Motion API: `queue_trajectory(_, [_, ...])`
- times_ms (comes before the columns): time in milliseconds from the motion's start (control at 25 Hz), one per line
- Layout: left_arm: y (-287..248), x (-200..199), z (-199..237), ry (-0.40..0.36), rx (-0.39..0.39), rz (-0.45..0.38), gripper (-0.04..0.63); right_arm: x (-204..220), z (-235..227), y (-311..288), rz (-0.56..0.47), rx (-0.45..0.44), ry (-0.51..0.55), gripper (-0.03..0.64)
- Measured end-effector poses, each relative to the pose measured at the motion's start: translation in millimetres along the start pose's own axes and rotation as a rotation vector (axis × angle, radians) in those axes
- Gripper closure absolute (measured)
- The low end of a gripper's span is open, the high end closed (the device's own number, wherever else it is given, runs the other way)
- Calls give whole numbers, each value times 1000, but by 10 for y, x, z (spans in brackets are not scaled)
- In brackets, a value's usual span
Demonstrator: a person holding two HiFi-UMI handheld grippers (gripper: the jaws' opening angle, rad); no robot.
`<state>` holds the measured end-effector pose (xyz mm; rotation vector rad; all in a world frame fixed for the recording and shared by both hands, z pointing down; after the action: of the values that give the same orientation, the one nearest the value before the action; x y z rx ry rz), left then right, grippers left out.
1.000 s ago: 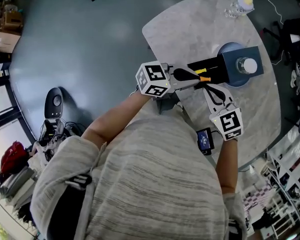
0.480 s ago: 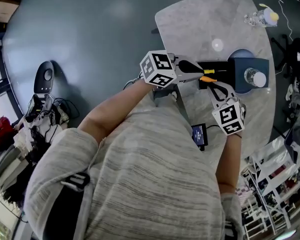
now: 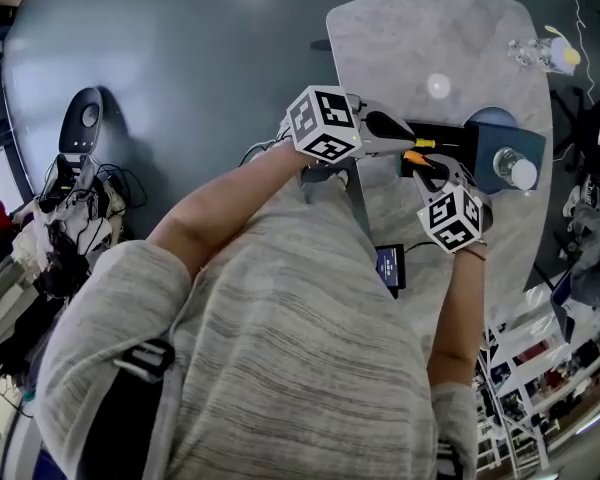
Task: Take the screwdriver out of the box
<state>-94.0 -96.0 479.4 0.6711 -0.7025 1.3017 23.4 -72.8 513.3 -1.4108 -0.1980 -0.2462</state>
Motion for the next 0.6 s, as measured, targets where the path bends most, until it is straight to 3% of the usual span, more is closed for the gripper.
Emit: queue_trajectory(600, [69,51,-39,13,-17,-15,577,171,99,-444,120,-105,118,528])
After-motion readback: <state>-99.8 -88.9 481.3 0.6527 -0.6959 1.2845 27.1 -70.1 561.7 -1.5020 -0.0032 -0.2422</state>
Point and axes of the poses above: the fingertips, and each gripper's own axes: y backward along the fingers, z to its left, x out of its underside, the point moved 5 cm from there along y, backward along the fingers, and after that the axes turned 7 degrees about x, right-handed, at the moved point
